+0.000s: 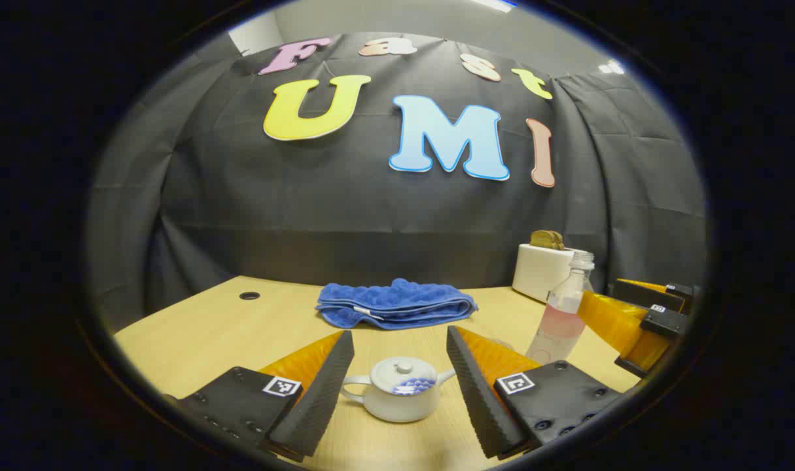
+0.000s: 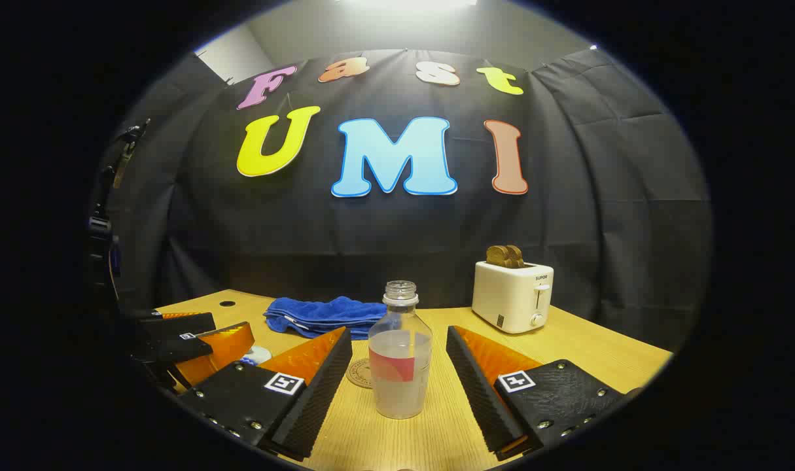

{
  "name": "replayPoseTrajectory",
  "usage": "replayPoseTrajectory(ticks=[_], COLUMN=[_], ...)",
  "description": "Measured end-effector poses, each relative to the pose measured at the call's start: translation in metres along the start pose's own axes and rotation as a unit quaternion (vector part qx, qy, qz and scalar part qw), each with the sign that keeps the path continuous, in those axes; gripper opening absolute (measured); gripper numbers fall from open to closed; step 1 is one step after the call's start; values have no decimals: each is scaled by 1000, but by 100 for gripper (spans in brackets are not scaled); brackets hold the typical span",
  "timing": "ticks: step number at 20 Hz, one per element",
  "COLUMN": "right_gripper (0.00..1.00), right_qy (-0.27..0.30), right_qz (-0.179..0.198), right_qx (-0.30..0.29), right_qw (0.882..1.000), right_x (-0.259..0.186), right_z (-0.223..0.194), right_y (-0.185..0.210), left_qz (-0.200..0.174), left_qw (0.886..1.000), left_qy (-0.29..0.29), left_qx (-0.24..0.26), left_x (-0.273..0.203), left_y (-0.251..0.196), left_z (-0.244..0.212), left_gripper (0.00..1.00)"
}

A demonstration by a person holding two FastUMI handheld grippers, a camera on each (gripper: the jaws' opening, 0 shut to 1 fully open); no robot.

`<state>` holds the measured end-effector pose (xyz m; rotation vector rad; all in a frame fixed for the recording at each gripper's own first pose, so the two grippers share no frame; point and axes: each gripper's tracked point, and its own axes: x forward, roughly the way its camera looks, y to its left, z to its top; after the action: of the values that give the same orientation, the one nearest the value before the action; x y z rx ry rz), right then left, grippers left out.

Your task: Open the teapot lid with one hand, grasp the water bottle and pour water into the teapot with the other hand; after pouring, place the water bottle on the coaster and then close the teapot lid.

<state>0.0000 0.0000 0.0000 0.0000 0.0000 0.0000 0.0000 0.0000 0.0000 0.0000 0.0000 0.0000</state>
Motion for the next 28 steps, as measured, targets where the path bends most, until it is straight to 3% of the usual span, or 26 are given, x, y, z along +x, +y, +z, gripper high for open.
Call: replayPoseTrajectory(ticks=[5, 8, 23, 28], right_gripper=[93, 93, 93, 93], right_qy=[6, 8, 26, 30], right_qz=[-3, -6, -17, -22], right_qx=[1, 3, 19, 21], right_qw=[1000, 1000, 999, 999], right_x=[0, 1, 3, 3], right_z=[-3, -5, -18, -21], right_y=[-2, -5, -18, -23], left_qz=[4, 2, 4, 1], left_qw=[1000, 1000, 997, 996], left_qy=[7, 12, 79, 90], left_qx=[-4, -5, -3, -8], left_x=[7, 13, 30, 34], left_y=[4, 4, 0, 1], left_z=[-1, -2, -31, -40], left_gripper=[94, 85, 82, 72])
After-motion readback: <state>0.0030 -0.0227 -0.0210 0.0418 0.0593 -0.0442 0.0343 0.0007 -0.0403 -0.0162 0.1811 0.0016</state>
